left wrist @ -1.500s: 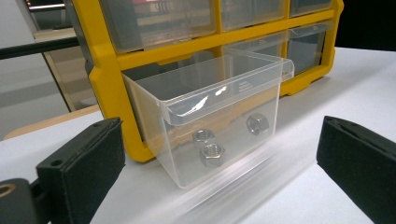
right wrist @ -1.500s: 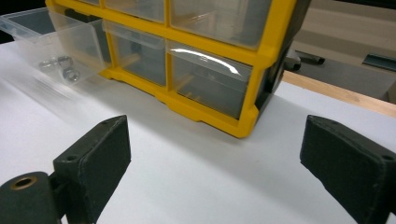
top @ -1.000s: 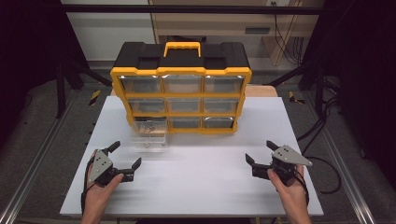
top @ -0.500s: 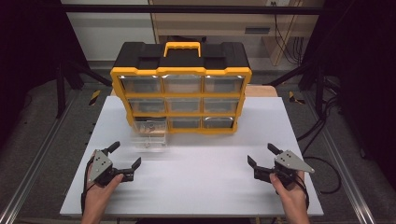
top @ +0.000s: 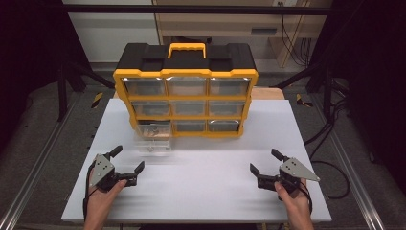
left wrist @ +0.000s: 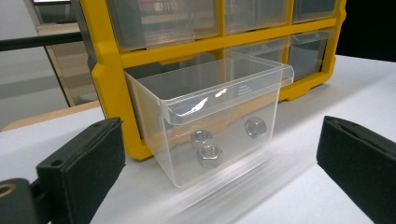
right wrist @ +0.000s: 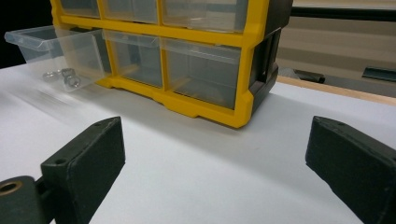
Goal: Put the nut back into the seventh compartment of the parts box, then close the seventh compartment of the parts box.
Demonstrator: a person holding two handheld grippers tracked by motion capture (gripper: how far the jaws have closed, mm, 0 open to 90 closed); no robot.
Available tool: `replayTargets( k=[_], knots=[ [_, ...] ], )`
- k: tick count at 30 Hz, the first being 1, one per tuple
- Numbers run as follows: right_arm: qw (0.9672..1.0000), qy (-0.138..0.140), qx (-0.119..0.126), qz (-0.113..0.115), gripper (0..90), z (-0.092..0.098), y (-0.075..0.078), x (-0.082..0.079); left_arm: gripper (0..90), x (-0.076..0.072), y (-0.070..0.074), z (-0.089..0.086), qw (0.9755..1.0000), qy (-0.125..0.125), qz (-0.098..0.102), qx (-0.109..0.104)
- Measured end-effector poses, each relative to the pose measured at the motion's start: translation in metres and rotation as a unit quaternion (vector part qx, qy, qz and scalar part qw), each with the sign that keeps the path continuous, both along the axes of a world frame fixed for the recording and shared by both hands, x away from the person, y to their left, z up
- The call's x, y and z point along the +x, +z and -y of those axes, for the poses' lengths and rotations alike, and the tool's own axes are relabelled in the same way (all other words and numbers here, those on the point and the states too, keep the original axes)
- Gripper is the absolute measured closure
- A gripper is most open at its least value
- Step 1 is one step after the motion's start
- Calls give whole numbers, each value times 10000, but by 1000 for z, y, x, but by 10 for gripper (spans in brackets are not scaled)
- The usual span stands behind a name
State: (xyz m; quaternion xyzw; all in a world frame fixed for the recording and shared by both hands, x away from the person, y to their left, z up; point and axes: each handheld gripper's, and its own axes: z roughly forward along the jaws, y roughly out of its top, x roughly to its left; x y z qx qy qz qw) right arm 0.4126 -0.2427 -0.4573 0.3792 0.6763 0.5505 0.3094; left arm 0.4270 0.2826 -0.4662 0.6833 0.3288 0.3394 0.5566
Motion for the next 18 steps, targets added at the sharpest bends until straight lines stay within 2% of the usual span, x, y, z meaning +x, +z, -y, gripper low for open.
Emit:
replayTargets(
  k=[2,5,9,13,18],
  knots=[
    [10000,10,59,-27,53,-2,-1,0,9,0,0,0,10000,0,0,0],
    [10000,-15,35,-67,59,-2,-1,0,9,0,1,0,10000,6,7,0],
    [10000,27,-8,1,58,-1,-4,1,9,-1,1,0,10000,10,17,3],
    [10000,11,-2,-57,58,0,-5,0,10,-1,2,1,10000,-1,19,4],
    [10000,-1,-9,28,55,0,-5,0,14,-4,3,2,10000,1,14,-11]
  ],
)
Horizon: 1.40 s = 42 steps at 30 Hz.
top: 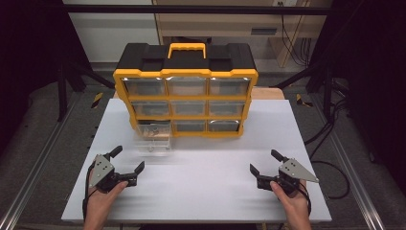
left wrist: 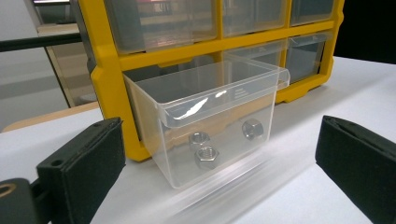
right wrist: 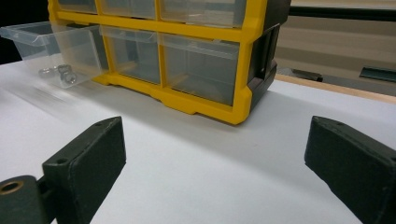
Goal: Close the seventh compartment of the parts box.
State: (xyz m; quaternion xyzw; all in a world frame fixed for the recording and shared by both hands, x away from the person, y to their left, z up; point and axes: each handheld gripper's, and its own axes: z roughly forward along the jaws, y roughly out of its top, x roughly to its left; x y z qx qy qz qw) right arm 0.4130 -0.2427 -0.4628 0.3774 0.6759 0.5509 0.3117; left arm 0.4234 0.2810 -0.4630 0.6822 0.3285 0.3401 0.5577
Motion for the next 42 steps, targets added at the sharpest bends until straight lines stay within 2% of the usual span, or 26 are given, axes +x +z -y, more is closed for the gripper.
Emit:
replayTargets(
  k=[5,7,12,16,23,28,29,31,37,42],
  knots=[
    [10000,17,-68,-1,42,-2,0,-2,26,-2,2,1,10000,5,-6,-22],
    [9999,18,-101,0,42,-2,0,-2,60,-2,2,1,10000,3,-53,-67],
    [10000,1,-94,-2,43,-3,-1,-2,215,-4,4,1,9999,-68,-91,-116],
    [9999,-20,-106,-6,46,-3,-2,-2,345,-5,4,3,9995,-141,-227,-155],
    [9999,-25,-136,3,52,-4,-2,-2,507,-2,2,11,9989,49,-440,-160],
    [9998,-5,-185,-9,55,-4,-2,-3,665,1,4,14,9970,358,-679,-20],
    [9998,-1,-185,-2,55,-4,-1,-3,686,3,4,15,9966,386,-727,-55],
    [9998,3,-175,0,57,-5,-1,-3,715,5,4,18,9961,408,-776,-74],
    [9998,32,-178,37,58,-5,0,-4,820,10,5,30,9944,415,-952,190],
    [9999,35,-143,74,60,-5,1,-5,884,15,5,40,9918,506,-1122,354]
  ],
)
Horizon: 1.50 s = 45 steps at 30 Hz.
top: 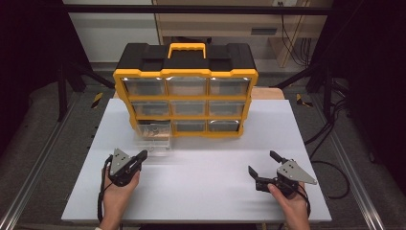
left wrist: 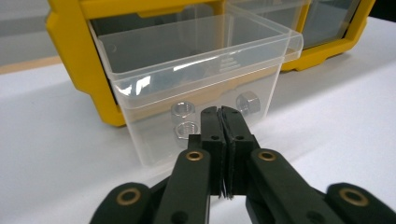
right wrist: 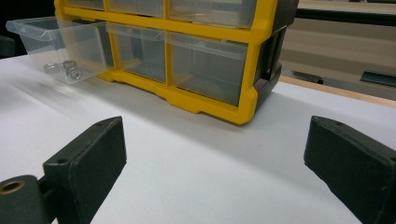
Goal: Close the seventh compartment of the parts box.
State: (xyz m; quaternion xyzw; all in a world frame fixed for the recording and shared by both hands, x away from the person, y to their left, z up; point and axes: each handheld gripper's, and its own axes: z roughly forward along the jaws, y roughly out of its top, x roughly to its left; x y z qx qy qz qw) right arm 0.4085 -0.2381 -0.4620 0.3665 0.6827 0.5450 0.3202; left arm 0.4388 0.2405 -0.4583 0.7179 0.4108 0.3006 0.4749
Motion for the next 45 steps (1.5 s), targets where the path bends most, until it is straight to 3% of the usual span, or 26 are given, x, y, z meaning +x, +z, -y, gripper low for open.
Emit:
replayTargets(
  k=[5,13,30,45],
  knots=[
    [10000,23,-21,-31,60,0,0,-1,894,7,1,10,9998,36,-128,112],
    [10000,51,-2,-9,62,0,0,-1,895,17,-1,17,9993,106,-358,38],
    [9999,68,-67,-38,64,0,0,-2,895,26,-4,28,9988,155,-450,103],
    [9999,83,-43,-55,66,-1,-1,-1,895,41,-3,30,9979,203,-609,-100]
  ],
)
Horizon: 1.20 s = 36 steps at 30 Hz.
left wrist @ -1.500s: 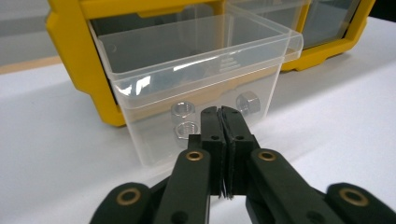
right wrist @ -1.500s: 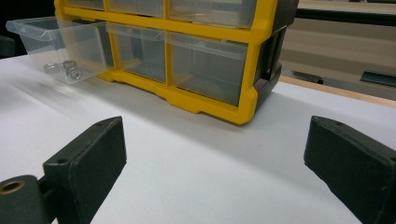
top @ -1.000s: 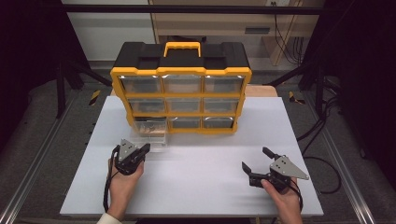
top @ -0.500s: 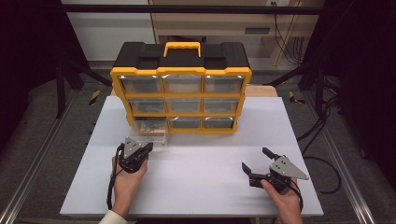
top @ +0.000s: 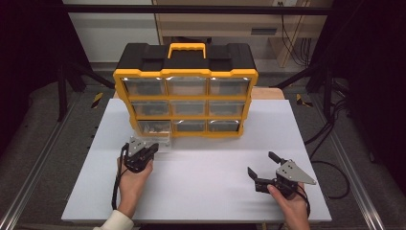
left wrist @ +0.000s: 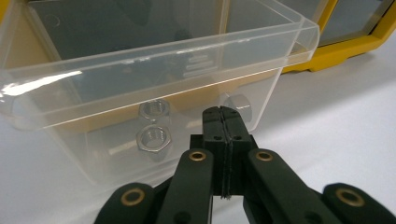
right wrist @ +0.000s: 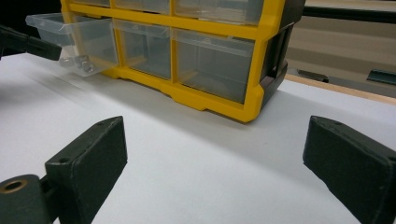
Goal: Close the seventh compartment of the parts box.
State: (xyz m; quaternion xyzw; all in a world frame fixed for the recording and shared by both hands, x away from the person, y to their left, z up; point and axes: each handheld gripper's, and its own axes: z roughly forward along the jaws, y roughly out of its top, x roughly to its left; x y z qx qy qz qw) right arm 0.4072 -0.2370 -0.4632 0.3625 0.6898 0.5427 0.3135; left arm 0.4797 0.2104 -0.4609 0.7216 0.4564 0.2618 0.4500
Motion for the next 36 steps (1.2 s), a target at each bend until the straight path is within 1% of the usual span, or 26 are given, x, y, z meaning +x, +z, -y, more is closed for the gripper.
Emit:
replayTargets(
  k=[7,13,15,18,20,22,23,25,26,27,29,31,32,35,36],
  knots=[
    [10000,21,2,1,66,0,0,0,895,8,2,3,10000,14,-43,55],
    [10000,19,34,13,67,0,-1,0,895,15,2,5,9999,40,-83,57],
    [10000,24,36,-28,67,1,0,0,895,16,3,5,9999,36,-102,93],
    [10000,26,70,-11,67,1,-1,0,895,20,3,6,9999,41,-118,107],
    [10000,25,49,-25,67,1,0,-1,895,22,3,6,9998,38,-129,136],
    [10000,32,59,-31,67,1,0,-1,895,24,4,6,9998,45,-147,133],
    [10000,34,63,-33,67,1,0,-1,895,25,3,7,9998,65,-149,87],
    [10000,35,60,-19,67,1,0,-1,895,28,3,7,9998,61,-171,99],
    [10000,34,63,-23,67,1,0,-1,895,29,3,6,9998,62,-150,114],
    [10000,34,64,-29,67,2,0,-1,895,30,3,7,9998,74,-165,73],
    [10000,34,70,-32,67,1,0,-1,895,32,4,7,9998,72,-147,120],
    [10000,32,68,-23,67,1,-1,-1,895,34,4,7,9997,58,-170,164],
    [10000,30,67,-22,67,1,-1,-1,895,35,4,7,9997,77,-155,152],
    [10000,29,69,-11,67,1,-1,-1,895,38,5,7,9996,72,-151,220],
    [10000,24,56,12,66,1,-1,-1,895,38,5,7,9997,69,-140,206]
  ],
)
